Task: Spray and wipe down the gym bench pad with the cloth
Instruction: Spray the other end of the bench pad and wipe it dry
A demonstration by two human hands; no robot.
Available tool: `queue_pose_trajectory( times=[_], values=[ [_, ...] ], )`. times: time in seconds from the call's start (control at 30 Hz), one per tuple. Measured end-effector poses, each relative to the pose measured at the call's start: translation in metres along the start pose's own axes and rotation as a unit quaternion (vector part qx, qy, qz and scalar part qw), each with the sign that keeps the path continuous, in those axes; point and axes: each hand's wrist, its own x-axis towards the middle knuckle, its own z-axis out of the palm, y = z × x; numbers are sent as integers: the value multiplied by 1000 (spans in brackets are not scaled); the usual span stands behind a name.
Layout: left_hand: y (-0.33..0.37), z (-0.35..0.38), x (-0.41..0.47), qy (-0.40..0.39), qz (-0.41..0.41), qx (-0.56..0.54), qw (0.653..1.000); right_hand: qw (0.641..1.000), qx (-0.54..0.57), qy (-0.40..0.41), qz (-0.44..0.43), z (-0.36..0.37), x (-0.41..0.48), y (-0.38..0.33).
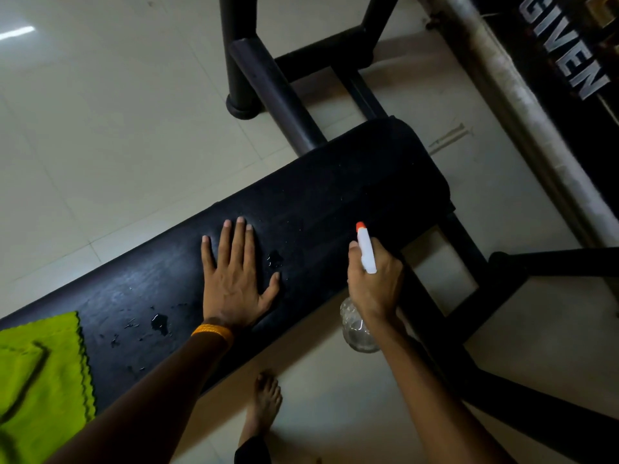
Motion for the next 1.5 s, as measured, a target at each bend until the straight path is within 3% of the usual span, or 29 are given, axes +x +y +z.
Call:
queue_pose_trajectory(
  times=[0.3, 0.5, 0.8, 0.97, 1.07, 1.27, 1.5],
  values=[
    [-16, -29, -12, -35, 28, -98, 994, 990, 34, -36, -133, 12, -78, -44],
    [-81, -52, -83, -20, 13, -166, 986, 979, 73, -80, -173, 15, -142, -99],
    [-217, -99, -220, -10, -115, -189, 975, 938, 160, -150, -268, 43, -267, -204],
    [-289, -108, -301, 10, -236, -202, 950, 901, 178, -157, -364, 76, -338, -270],
    [-327, -104, -349, 12, -294, -189, 937, 882, 174, -204, -388, 104, -376, -305],
    [-366, -87, -402, -20, -357, -174, 918, 854, 192, -263, -407, 150, -418, -345],
    [-370, -73, -412, -42, -355, -162, 920, 833, 116, -308, -444, 175, -430, -341]
  ],
)
